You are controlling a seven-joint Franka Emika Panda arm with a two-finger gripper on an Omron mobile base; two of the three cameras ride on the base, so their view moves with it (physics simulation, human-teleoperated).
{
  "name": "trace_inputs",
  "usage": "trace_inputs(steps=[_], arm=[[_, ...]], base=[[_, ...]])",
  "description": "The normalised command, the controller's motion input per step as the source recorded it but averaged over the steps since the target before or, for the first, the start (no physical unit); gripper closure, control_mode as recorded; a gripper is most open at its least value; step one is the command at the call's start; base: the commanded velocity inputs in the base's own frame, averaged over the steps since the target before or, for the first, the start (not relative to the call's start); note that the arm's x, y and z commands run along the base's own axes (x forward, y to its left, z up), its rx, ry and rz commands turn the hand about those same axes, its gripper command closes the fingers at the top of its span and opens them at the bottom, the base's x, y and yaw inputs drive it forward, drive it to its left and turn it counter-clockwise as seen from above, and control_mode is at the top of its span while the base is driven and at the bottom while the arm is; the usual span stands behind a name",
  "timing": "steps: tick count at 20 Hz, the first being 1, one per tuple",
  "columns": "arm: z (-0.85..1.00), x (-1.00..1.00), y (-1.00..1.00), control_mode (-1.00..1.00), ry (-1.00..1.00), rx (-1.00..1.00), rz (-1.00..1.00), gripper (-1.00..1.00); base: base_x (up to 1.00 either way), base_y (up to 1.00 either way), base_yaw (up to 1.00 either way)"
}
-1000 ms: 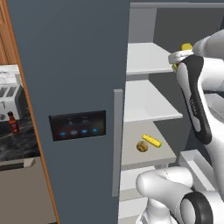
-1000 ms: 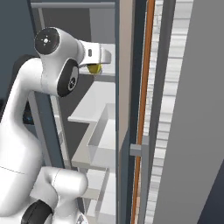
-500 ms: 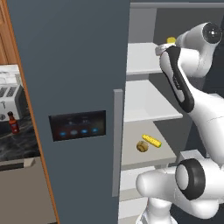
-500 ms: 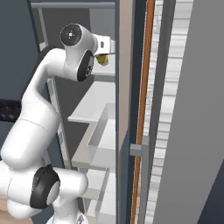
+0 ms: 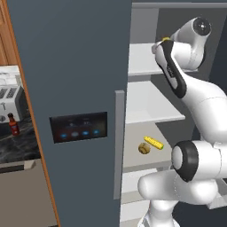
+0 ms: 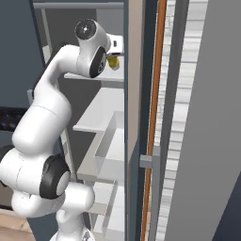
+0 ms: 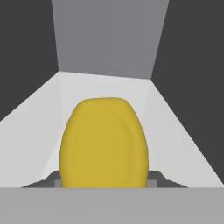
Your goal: Place the condiment bottle and mustard from the counter to the top shelf of the fridge. If the existing items in the fridge are on the top shelf, move them to other shelves.
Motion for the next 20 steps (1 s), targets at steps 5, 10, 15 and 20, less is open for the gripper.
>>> trace_inputs(steps=[5,10,15,20], arm=[[-0.25,0.04,0.00,-1.00,0.03,-0.03,0.00,1.00],[-0.47,0.00,0.00,-1.00,0.05,-0.06,0.00,1.00],[-0.21,0.06,0.00,-1.00,0.00,-0.03,0.00,1.00],[-0.03,0.16,0.00,-1.00,-0.01,0.00,0.00,1.00]], base=[[0.00,0.00,0.00],[0.00,0.00,0.00],[0.00,0.00,0.00],[0.00,0.00,0.00]])
